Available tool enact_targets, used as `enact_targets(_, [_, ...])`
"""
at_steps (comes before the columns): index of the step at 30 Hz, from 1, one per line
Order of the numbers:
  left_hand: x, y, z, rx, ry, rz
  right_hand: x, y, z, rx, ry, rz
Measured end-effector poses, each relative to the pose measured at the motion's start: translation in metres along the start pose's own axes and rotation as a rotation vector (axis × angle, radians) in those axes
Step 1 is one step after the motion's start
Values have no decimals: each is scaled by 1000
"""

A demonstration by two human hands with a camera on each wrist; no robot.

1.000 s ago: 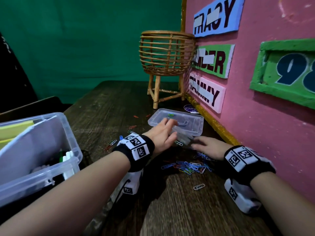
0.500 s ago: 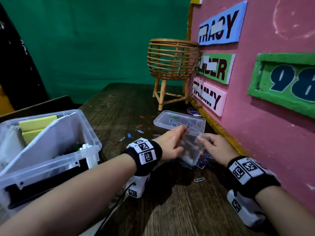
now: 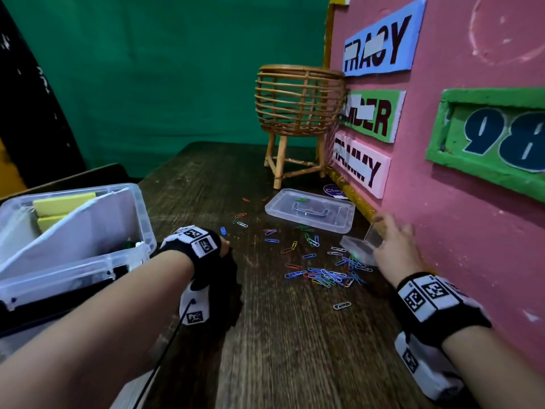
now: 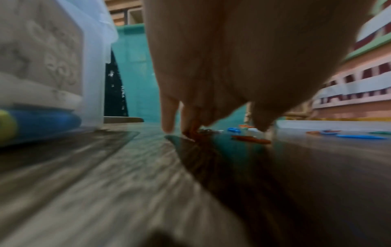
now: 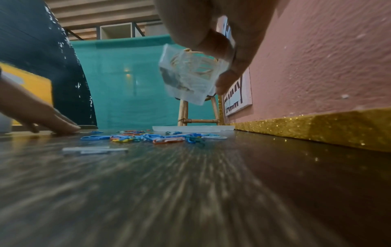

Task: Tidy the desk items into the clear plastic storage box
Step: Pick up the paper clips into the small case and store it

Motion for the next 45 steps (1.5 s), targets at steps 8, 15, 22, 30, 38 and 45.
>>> enact_targets(8, [-109,-28,127,250,318,2,-6,1,-8,-13,69,48])
enact_targets(15, [-118,-56,108,75,399,108,-6,7,-16,3,64,125])
enact_targets(22, [-77,-76,50,-17,95,109,-1,21,-30,86,-30,127])
enact_targets(30, [-133,-41,68,298,404,-93,3,34,-47,126,-35,90])
enact_targets(38, [-173,-70,73,7,514,-16,-3,37,-59,96,8,101])
enact_targets(45, [-165,-65,39,7,406,-157,-5,39,-62,87,6,89])
Point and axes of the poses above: each hand's wrist, its own z-axis away from the middle knuckle, its own y-axis out of the palm, x = y × z, the point moved 9 cm from there along -z, towards the middle knuckle, and after that the axes turned 1 degree about -z, right-handed, at the moved point
